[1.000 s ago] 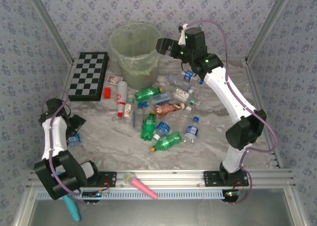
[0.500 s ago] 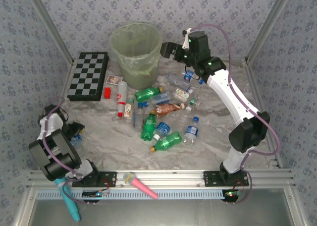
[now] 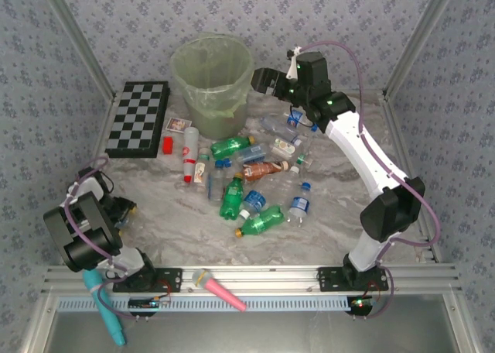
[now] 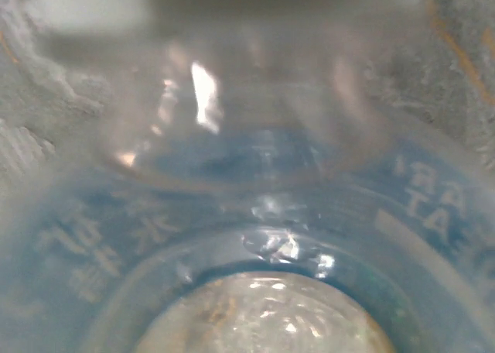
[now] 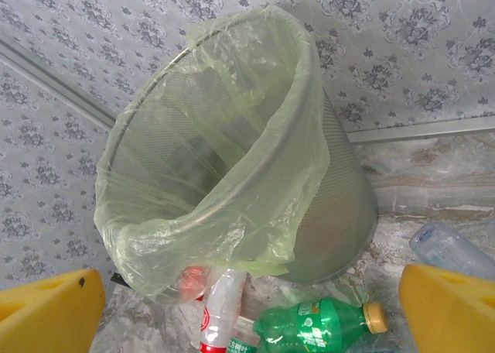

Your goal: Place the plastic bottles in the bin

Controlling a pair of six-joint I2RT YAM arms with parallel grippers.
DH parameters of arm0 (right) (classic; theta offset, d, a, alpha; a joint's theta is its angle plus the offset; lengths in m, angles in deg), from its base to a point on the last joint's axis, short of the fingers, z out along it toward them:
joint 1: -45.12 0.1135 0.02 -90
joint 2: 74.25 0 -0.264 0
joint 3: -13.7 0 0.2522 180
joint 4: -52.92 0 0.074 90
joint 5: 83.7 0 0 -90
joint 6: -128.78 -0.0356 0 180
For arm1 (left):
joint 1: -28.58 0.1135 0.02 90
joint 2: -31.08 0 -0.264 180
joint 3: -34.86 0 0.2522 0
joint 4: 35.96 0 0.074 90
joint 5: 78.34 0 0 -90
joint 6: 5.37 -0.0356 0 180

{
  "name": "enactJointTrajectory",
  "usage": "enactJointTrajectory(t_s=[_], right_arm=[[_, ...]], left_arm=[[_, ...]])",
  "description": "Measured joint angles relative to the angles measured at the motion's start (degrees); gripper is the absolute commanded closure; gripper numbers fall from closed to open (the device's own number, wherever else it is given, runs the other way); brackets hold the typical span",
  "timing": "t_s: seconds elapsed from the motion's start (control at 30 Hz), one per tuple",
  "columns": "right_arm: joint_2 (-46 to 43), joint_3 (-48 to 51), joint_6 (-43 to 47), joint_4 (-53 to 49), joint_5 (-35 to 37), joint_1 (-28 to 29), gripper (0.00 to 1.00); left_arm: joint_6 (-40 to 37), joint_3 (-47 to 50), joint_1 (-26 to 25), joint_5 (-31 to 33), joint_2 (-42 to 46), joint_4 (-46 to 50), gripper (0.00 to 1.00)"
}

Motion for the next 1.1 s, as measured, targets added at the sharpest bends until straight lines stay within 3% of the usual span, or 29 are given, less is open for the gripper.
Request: enactJointTrajectory(t_s=[0.1, 0.47, 0.77, 1.1], right_arm=[[-0.4, 0.8, -0.1, -0.1, -0.1, 0.0, 0.0], [-4.1, 4.3, -0.1, -0.5, 0.0, 0.0, 0.0], [-10.0, 10.0, -0.1, -0.6, 1.7, -0.1, 0.0], [-15.5, 14.2, 0.0, -1.0, 4.3, -0.5, 0.0]], left_arm=[[0.0, 0.1, -0.4, -0.2, 1.5, -0.2, 0.46], [0.7, -4.2, -8.7, -0.2, 8.3, 2.7, 0.4], [3.8, -25.2, -23.1, -0.2, 8.2, 5.2, 0.39], [4.7, -58.4, -33.5, -3.0, -5.6, 5.7, 0.38]])
